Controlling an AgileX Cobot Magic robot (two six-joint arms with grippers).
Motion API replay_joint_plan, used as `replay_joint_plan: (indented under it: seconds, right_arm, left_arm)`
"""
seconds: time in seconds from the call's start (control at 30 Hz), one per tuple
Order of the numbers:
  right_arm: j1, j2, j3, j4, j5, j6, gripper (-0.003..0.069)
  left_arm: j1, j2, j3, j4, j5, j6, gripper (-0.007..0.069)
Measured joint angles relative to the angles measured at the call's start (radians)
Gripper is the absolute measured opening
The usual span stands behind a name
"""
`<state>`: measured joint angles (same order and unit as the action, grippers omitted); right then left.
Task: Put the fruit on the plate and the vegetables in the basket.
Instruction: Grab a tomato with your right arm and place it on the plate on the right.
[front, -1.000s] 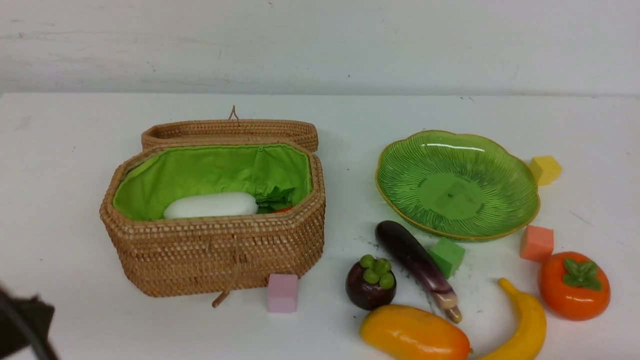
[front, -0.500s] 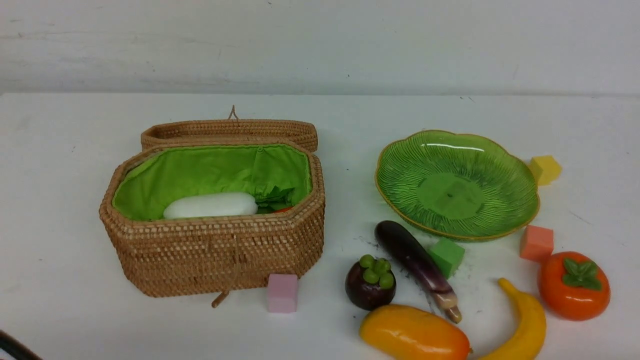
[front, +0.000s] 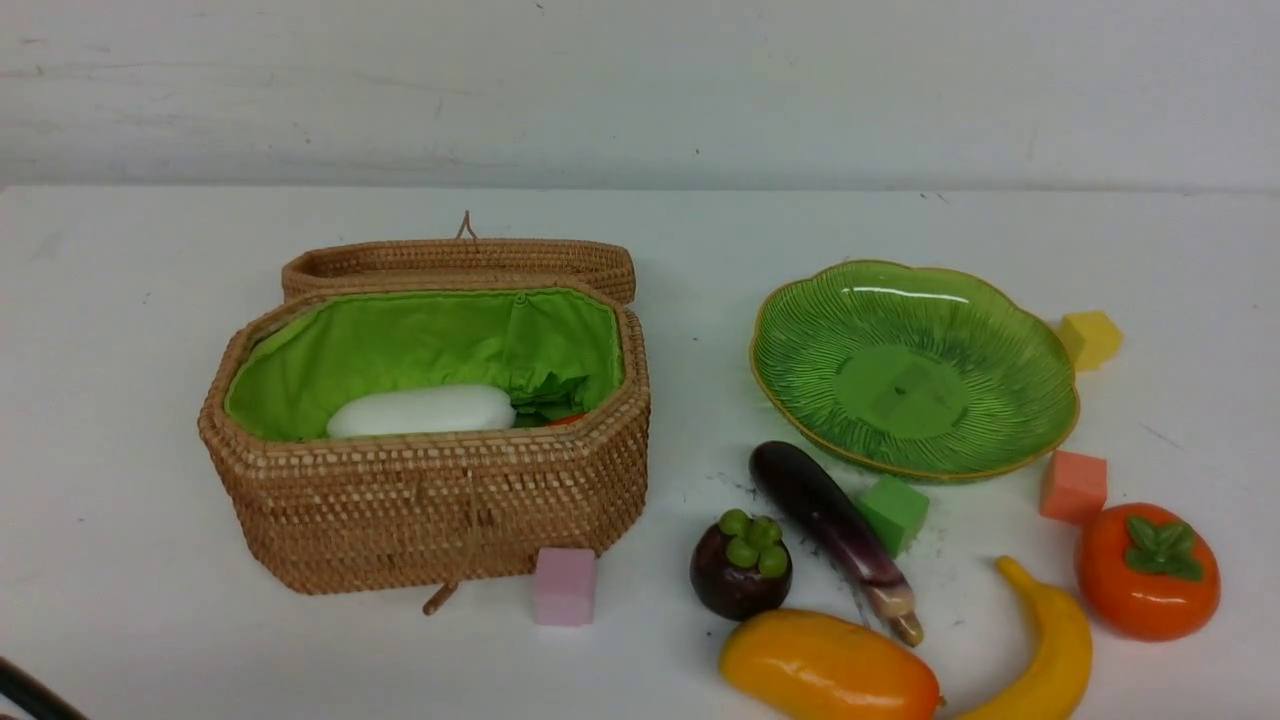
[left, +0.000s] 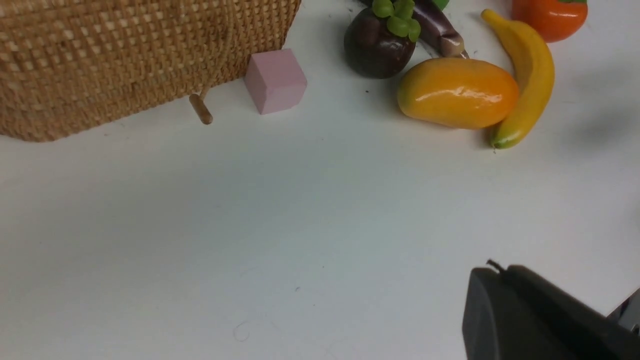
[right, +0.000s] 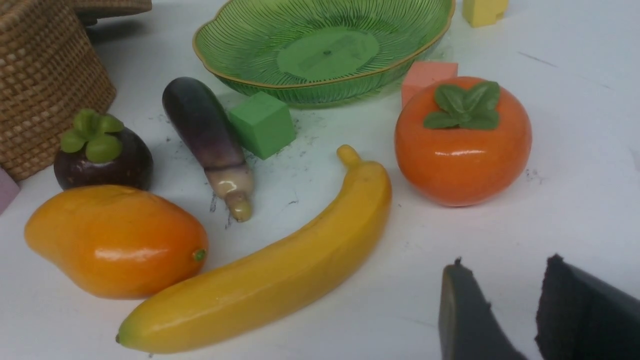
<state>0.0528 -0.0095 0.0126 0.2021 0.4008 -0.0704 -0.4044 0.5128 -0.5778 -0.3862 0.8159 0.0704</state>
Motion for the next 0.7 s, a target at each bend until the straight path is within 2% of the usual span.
replay_joint_plan:
  seconds: [0.37,0.53,0.7]
  right_arm:
    - [0.0,0.0,0.0,0.0,0.0,0.0,0.0243]
    - [0.0,0.0,0.0,0.0,0.0,0.0,0.0243]
    - [0.0,0.0,0.0,0.0,0.0,0.0,0.0243]
  left_arm:
    - [0.0,-0.006,0.0,0.0,-0.002,0.003,-0.0011]
    - [0.0,-0.061,0.0,0.023,-0.006,0.071,-0.0008]
    - [0.0,-0.166,0.0,0.098,-0.026,0.125,-0.0006]
